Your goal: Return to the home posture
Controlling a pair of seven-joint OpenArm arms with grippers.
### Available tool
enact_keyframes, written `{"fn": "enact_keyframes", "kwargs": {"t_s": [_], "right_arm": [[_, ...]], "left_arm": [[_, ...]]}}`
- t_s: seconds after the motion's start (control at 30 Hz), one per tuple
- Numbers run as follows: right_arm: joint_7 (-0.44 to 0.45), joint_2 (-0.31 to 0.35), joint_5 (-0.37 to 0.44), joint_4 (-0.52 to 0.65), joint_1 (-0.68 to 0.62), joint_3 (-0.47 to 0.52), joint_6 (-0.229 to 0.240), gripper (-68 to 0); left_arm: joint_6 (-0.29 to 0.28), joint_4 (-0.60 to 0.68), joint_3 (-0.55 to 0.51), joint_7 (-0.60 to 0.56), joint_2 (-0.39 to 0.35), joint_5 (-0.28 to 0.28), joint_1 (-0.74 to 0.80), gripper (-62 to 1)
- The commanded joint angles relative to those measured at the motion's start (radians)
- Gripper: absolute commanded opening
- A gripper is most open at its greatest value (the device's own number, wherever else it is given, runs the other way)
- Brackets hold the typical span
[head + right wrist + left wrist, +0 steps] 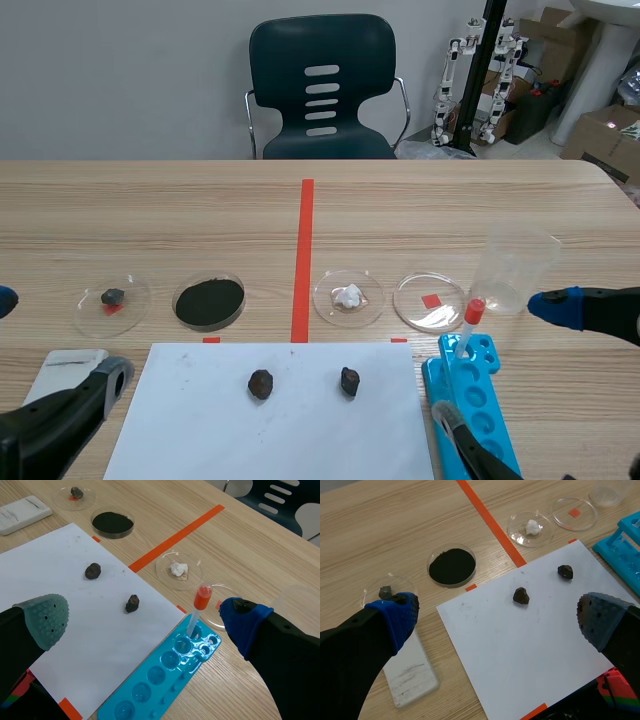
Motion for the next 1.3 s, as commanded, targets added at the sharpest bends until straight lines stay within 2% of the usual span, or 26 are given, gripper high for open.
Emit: {"fn": "enact_keyframes", "kwargs": {"t_s": [0.0,1.13,1.27], "right_arm": [[0.012,0.0,0.007,0.005,0.006,0.006,-0.003,-3.7],[0.012,0.0,0.007,0.005,0.006,0.006,-0.003,-3.7],[0.012,0.0,0.007,0.005,0.006,0.006,-0.003,-3.7]], "left_arm": [[0.001,0.008,-0.003,-0.017,0.005,-0.006,-0.001,1.4],[0.001,0.008,-0.003,0.002,0.005,-0.006,-0.001,1.4],[0.001,0.008,-0.003,0.001,0.005,-0.027,-0.001,1.4]]}}
